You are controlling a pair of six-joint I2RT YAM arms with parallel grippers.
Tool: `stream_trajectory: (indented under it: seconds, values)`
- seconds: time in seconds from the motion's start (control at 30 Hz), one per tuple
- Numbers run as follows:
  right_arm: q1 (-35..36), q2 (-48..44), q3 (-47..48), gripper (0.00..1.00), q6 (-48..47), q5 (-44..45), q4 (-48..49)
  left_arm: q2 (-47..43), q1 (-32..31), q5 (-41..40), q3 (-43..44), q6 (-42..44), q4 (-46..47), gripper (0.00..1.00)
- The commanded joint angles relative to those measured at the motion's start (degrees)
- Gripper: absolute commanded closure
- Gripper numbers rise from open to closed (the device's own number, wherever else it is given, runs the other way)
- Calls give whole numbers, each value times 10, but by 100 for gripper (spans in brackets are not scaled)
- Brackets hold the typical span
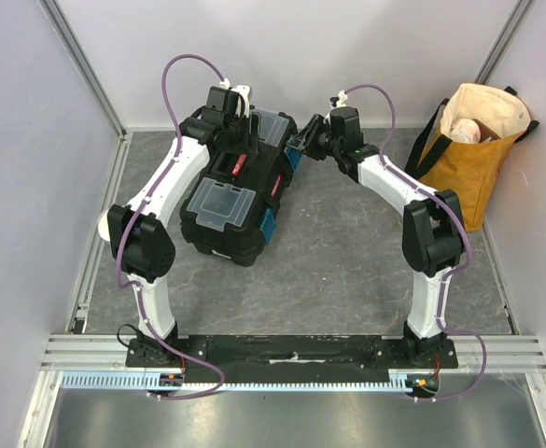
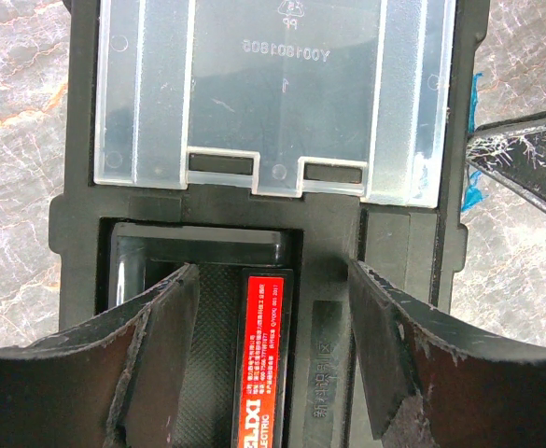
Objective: Pack the tool kit
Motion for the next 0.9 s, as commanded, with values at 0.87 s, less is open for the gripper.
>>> stream_trajectory:
  seconds: [0.87]
  values:
    - [17,16,-59,58,-44,10,-63,13,-14,34,-27,4,-69,29]
